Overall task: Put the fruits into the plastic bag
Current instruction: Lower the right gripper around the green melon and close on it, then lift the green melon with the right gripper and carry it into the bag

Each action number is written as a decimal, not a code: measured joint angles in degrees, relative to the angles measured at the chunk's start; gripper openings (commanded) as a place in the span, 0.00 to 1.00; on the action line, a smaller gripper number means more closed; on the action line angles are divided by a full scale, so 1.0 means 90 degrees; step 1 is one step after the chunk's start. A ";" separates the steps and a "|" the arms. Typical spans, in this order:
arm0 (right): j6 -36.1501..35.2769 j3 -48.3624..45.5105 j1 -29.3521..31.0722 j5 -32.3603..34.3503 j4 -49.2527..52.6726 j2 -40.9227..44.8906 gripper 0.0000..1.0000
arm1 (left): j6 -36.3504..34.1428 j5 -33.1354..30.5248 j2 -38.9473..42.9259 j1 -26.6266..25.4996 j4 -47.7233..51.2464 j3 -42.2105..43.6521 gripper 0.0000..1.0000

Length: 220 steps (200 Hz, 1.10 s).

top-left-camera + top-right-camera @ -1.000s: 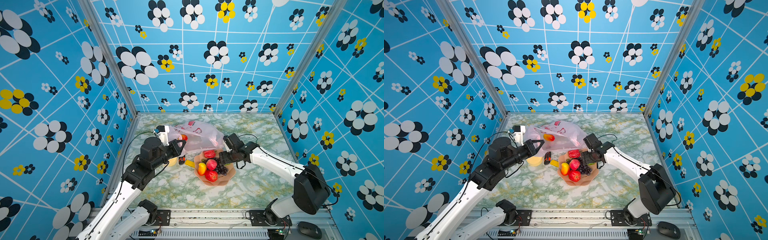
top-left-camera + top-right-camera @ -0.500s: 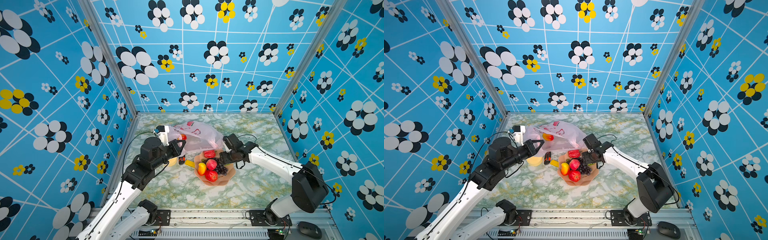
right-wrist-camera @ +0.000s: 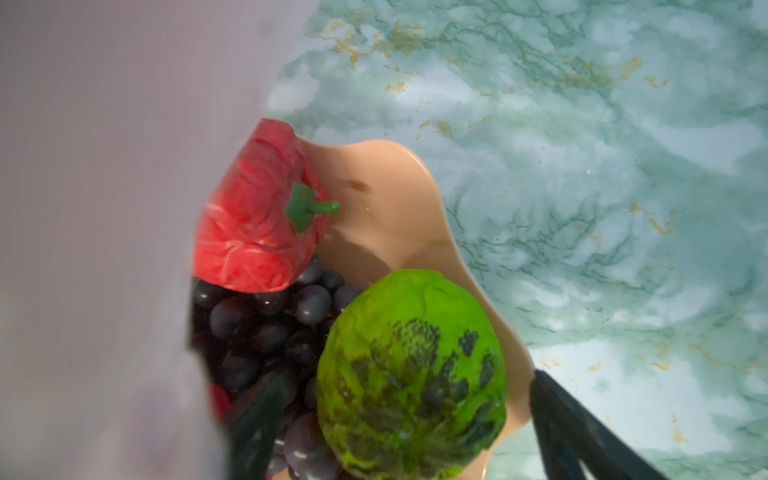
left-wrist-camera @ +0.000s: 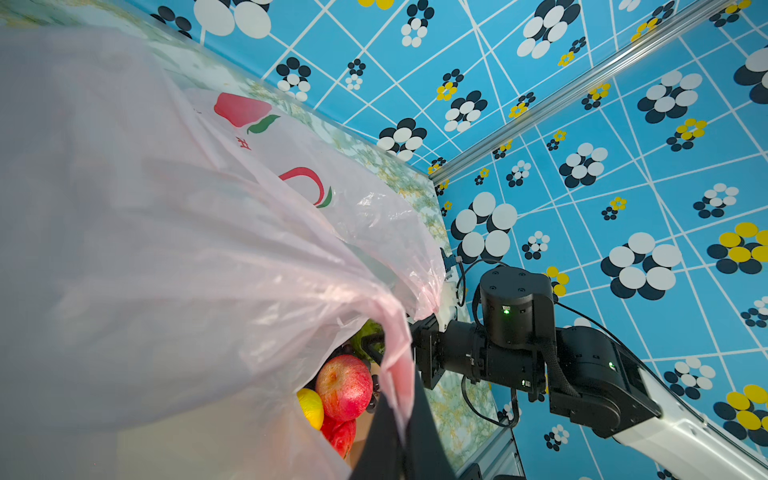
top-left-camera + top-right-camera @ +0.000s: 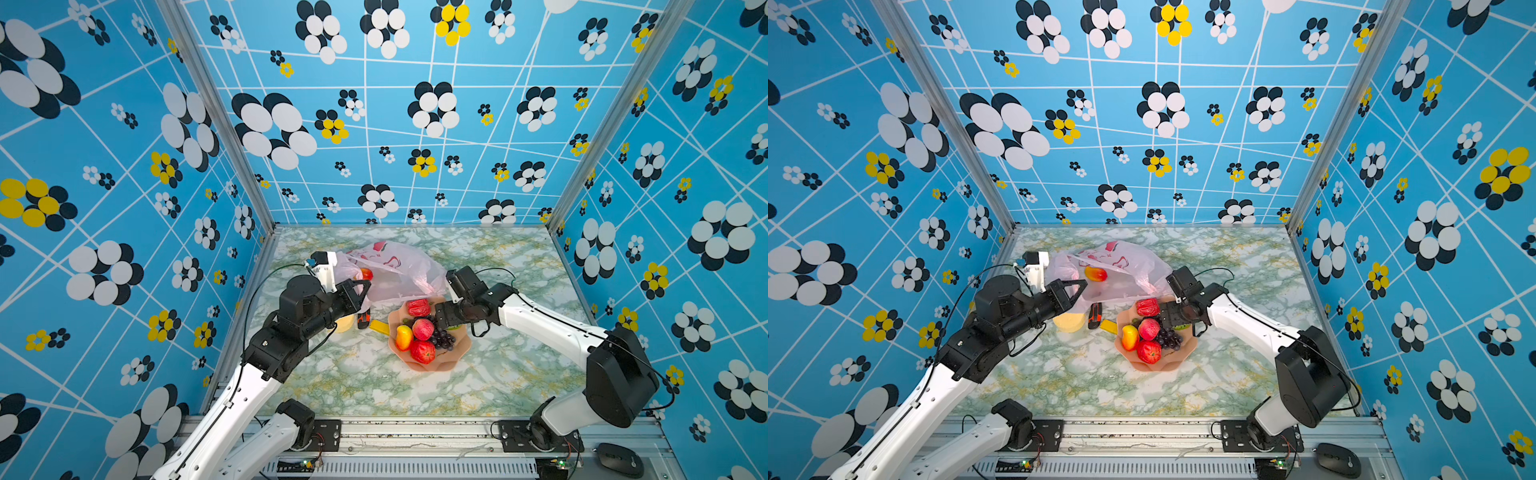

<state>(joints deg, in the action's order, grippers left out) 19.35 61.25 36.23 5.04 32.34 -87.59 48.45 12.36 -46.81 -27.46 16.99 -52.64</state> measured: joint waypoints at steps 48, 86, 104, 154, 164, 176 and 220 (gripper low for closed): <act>-0.0002 0.0000 0.0002 0.0078 0.0000 -0.0117 0.94 | -0.0002 -0.0046 0.0085 0.0000 0.0124 0.0000 0.00; -0.0005 0.0046 0.0002 0.0126 0.0024 -0.0352 0.89 | -0.0002 -0.0049 0.0102 0.0000 0.0148 0.0000 0.00; -0.0010 0.0102 0.0015 0.0170 0.0022 -0.0495 0.84 | -0.0002 -0.0049 0.0109 0.0000 0.0163 0.0000 0.00; 0.0002 0.0206 0.0056 0.0219 0.0041 -0.0505 0.72 | -0.0022 -0.0051 0.0143 0.0000 0.0168 0.0000 0.00; 0.0002 0.0209 0.0056 0.0223 0.0051 -0.0457 0.72 | -0.0024 -0.0049 0.0146 0.0002 0.0163 0.0000 0.00; 0.0000 0.0209 0.0056 0.0250 0.0078 -0.0379 0.72 | -0.0024 -0.0049 0.0143 0.0002 0.0163 0.0000 0.00; 0.0019 0.0211 0.0056 0.0284 0.0410 0.0223 0.72 | -0.0024 -0.0049 0.0143 0.0000 0.0160 0.0000 0.00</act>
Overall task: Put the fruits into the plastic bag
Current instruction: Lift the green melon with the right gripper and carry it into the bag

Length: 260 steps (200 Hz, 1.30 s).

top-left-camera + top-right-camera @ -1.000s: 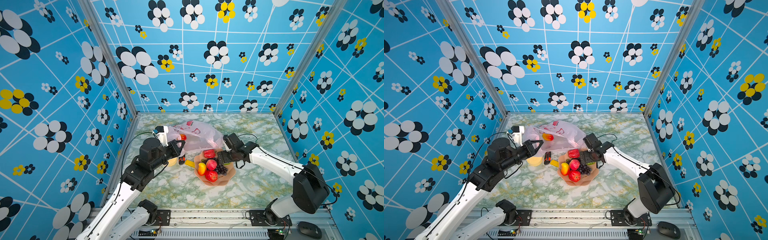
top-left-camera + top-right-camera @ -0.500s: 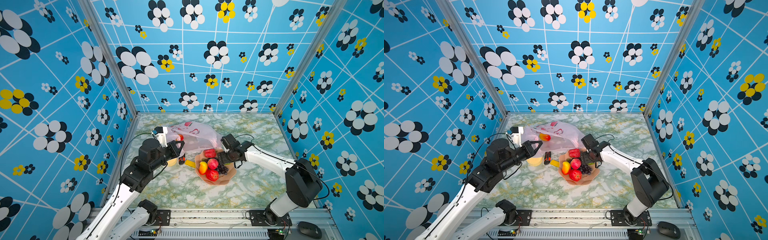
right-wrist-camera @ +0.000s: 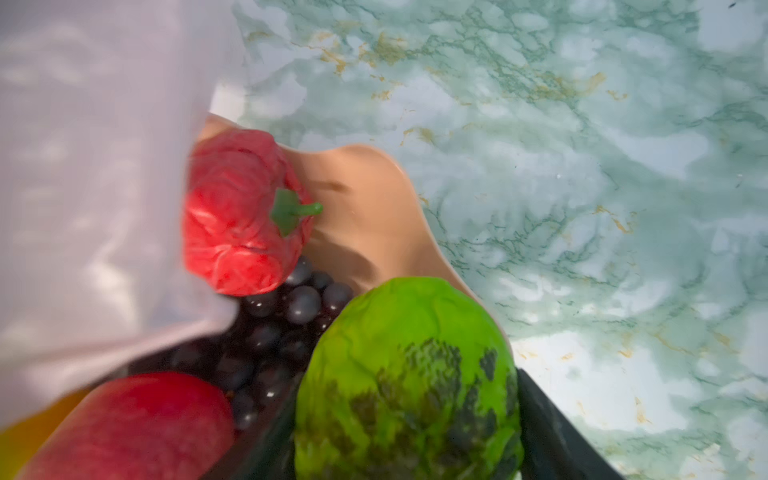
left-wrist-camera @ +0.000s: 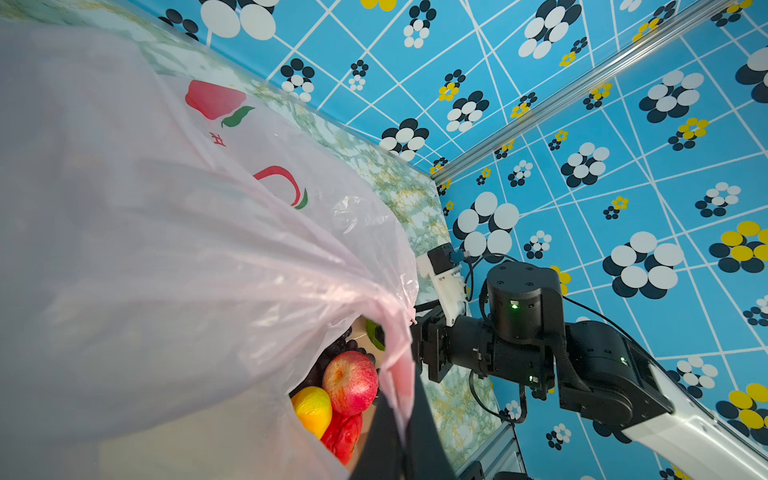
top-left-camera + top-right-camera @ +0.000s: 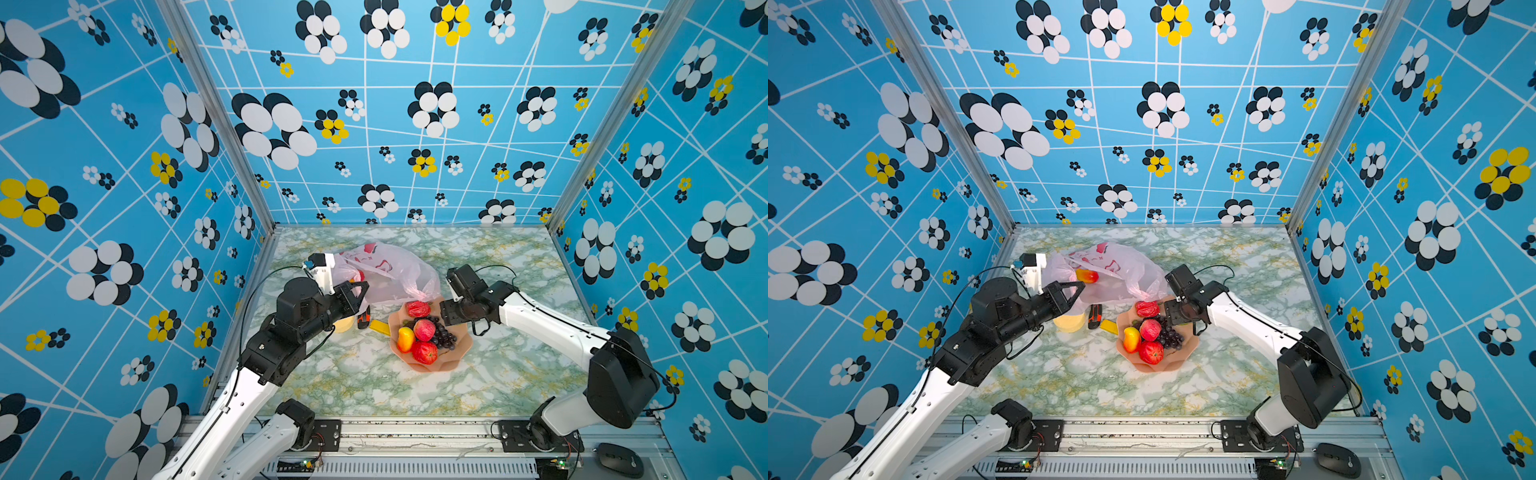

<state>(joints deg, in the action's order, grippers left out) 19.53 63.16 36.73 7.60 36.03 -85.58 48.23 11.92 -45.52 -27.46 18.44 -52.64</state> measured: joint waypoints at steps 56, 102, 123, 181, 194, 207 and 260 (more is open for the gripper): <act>0.0204 -0.0097 0.0000 -0.0279 0.0291 0.1673 0.73 | 0.0002 0.0002 0.0000 0.0000 -0.0007 0.0000 0.00; 0.0474 0.0092 0.0000 -0.1513 0.0070 0.2718 0.71 | 0.0005 0.0032 0.0000 0.0000 -0.0078 0.0005 0.00; 0.0646 0.0505 0.0049 -0.2137 -0.0206 0.2548 0.72 | 0.0005 0.0068 0.0000 0.0000 -0.0080 0.0005 0.00; 0.0767 0.2193 0.0685 -0.3191 -0.1105 0.0498 0.70 | 0.0029 0.0143 0.0000 0.0000 -0.0175 0.0046 0.00; 0.0772 0.2429 0.0758 -0.3327 -0.1202 -0.0034 0.69 | 0.0029 0.0172 -0.0007 0.0002 -0.0194 0.0058 0.00; 0.0806 0.2616 0.0797 -0.3434 -0.1273 -0.0551 0.69 | 0.0027 0.0177 -0.0007 0.0002 -0.0202 0.0058 0.00; 0.1103 0.3160 0.0826 -0.3927 -0.1409 -0.2101 0.68 | 0.0024 0.0243 -0.0131 0.0002 -0.0287 0.0058 0.00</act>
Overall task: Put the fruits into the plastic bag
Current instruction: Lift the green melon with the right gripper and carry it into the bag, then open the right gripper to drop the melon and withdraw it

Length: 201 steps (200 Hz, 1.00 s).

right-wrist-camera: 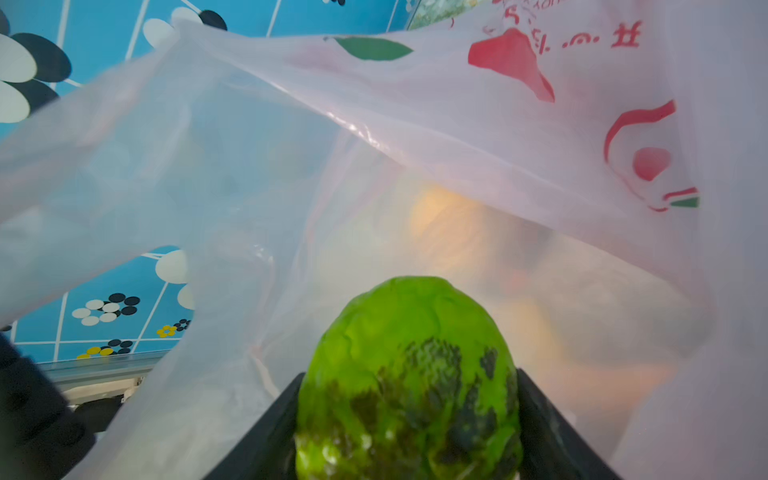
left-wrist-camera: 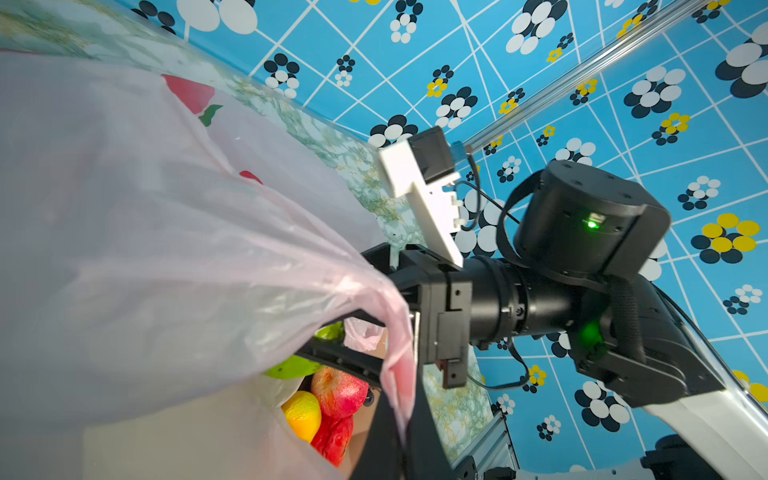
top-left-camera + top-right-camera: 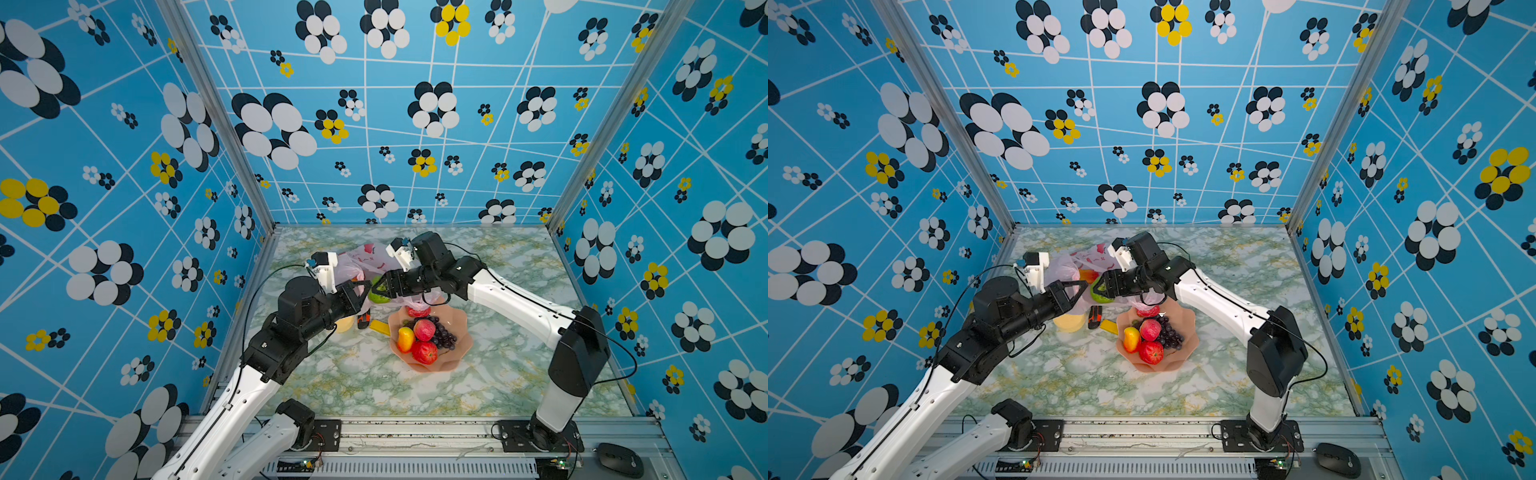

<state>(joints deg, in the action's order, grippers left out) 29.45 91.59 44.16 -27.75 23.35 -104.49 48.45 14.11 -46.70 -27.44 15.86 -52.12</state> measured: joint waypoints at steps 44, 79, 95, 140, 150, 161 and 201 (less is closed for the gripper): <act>-0.0017 0.0906 0.0010 0.0107 0.0243 -0.0891 0.73 | 0.0000 0.0151 -0.0117 -0.0002 -0.0238 0.0000 0.00; -0.0267 0.1664 -0.0010 0.1311 0.0714 -0.1331 0.98 | -0.0002 0.0219 -0.0109 -0.0002 -0.0284 0.0000 0.00; -0.0437 0.2242 -0.0068 0.1780 0.0918 -0.1632 0.99 | -0.0027 0.0214 -0.0068 0.0000 -0.0243 -0.0002 0.00; -0.0882 0.3723 -0.0418 0.2543 0.1700 -0.2149 0.99 | -0.0172 0.0044 0.0308 0.0002 0.0143 -0.0002 0.00; -0.0981 0.3946 -0.0466 0.2659 0.1868 -0.2149 0.99 | -0.0172 0.0022 0.0352 0.0005 0.0187 -0.0002 0.00; -0.1095 0.4197 -0.0503 0.2749 0.2018 -0.2149 0.99 | -0.0172 -0.0002 0.0367 0.0007 0.0223 -0.0002 0.00; -0.1423 0.4629 -0.0665 0.2455 0.2409 -0.2118 0.99 | -0.0165 -0.0005 0.0243 0.0007 0.0238 0.0000 0.00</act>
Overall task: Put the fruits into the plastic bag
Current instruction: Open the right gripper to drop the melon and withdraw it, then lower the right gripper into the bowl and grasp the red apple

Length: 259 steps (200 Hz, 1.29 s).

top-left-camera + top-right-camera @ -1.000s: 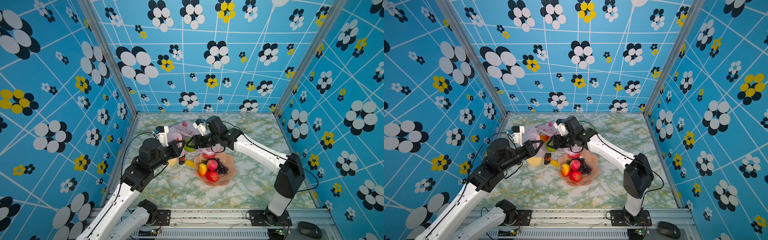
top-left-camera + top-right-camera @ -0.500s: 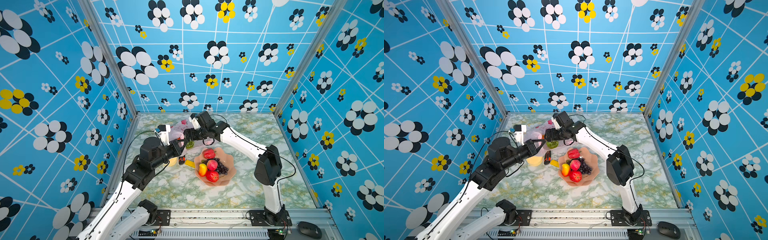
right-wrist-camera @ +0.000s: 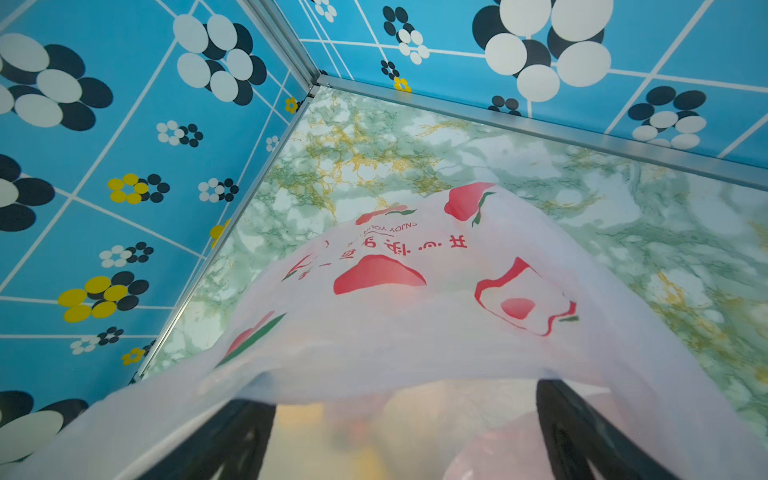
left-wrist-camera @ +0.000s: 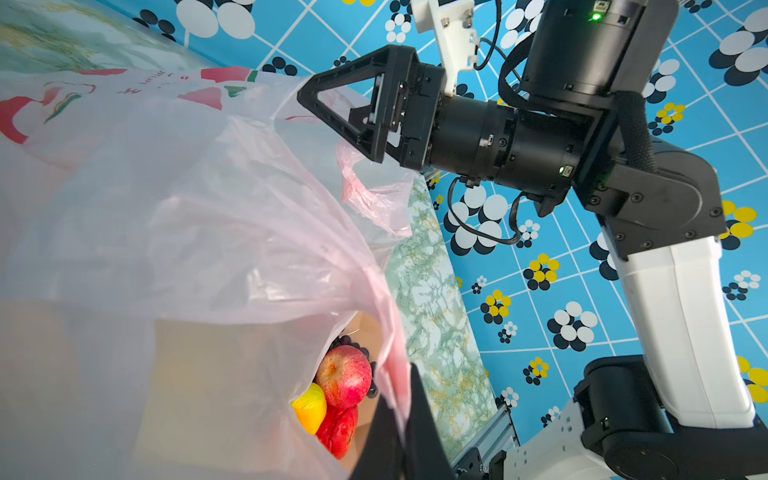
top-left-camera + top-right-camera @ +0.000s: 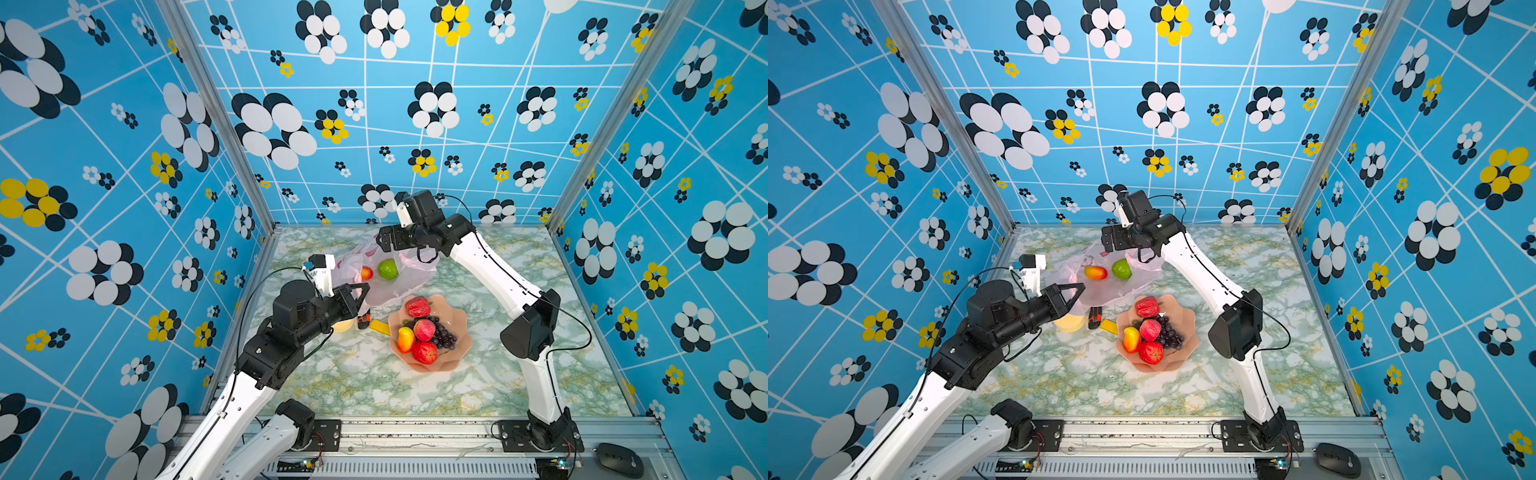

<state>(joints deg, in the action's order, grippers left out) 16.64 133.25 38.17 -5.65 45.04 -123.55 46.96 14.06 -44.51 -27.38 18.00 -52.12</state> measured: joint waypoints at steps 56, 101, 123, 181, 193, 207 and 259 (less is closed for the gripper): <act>-0.0107 -0.1200 -0.0119 -0.1027 0.0253 0.1229 0.99 | 0.0063 0.0005 -0.0090 0.0000 -0.0078 0.0204 0.00; 0.0002 -0.2827 -0.0119 -0.0969 0.0102 0.3504 0.89 | 0.0121 0.0005 -0.0087 0.0000 -0.0095 0.0296 0.00; 0.0063 -0.3619 -0.0119 -0.0750 0.0119 0.4432 0.83 | 0.0136 0.0005 -0.0087 -0.0002 -0.0095 0.0296 0.00; 0.0624 -0.6897 0.0323 -0.0092 0.0221 0.6006 0.78 | 0.0175 0.0007 -0.0090 -0.0002 -0.0126 0.0296 0.00; 0.0874 -0.7538 0.0578 -0.0046 0.0109 0.6013 0.80 | 0.0177 0.0007 -0.0090 -0.0002 -0.0165 0.0296 0.00; 0.1110 -0.8019 0.0833 -0.0017 -0.0036 0.5957 0.82 | 0.0189 0.0015 -0.0090 -0.0002 -0.0194 0.0296 0.00; 0.1294 -0.7985 0.1049 0.0124 -0.0712 0.5234 0.87 | 0.0216 0.0104 -0.0126 -0.0002 -0.0192 0.0296 0.00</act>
<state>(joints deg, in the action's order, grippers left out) 28.29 61.39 47.62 -4.54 38.63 -76.44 48.90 15.00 -45.65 -27.40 16.27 -49.45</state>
